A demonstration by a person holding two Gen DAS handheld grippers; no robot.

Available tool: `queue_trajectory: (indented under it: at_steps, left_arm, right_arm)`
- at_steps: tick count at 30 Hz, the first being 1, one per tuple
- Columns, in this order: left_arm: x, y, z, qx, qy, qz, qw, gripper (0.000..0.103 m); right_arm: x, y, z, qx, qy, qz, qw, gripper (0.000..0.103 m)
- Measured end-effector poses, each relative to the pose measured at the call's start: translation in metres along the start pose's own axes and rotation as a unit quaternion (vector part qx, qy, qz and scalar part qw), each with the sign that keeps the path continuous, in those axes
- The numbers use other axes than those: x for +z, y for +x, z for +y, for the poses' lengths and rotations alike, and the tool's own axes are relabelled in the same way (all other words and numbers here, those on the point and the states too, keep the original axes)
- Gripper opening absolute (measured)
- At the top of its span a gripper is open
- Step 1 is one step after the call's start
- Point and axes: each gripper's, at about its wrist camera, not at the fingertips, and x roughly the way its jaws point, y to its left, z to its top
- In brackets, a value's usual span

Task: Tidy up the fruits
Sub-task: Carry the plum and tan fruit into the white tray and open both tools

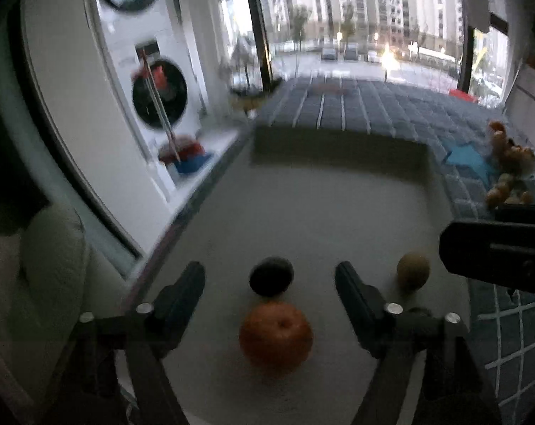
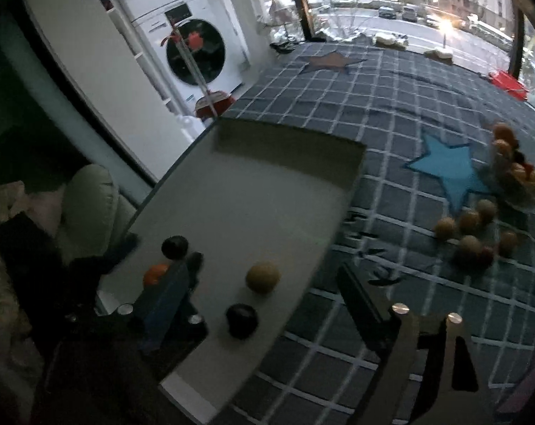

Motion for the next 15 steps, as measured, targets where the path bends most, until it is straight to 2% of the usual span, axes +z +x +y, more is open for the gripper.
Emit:
queue_trajectory:
  at_steps: [1,4,6,10,13,15]
  left_arm:
    - [0.0,-0.001,-0.001,0.001,0.005,0.0,1.0,0.078]
    - [-0.004,0.005,-0.007,0.002,0.03,0.03,0.9991,0.078]
    - [-0.006,-0.001,-0.01,0.009,0.038,0.012,0.9992,0.078]
    - [-0.003,-0.01,-0.011,0.009,0.031,0.012,0.9994,0.078]
    - [0.004,-0.027,-0.018,-0.01,0.021,0.0,0.9997,0.078]
    - [0.009,-0.039,-0.031,-0.043,0.024,-0.006,0.9988,0.078]
  right_arm:
    - [-0.001,-0.002,-0.005,-0.002,0.004,-0.001,1.0,0.103]
    - [-0.01,-0.013,-0.028,-0.011,0.017,-0.003,1.0,0.103]
    - [-0.02,-0.026,-0.046,-0.032,0.027,-0.014,0.999,0.103]
    - [-0.033,-0.038,-0.087,-0.075,0.062,-0.018,0.995,0.103]
    - [-0.049,-0.046,-0.128,-0.11,0.094,-0.011,0.989,0.103]
    - [-0.062,-0.051,-0.158,-0.134,0.123,-0.008,0.983,0.103]
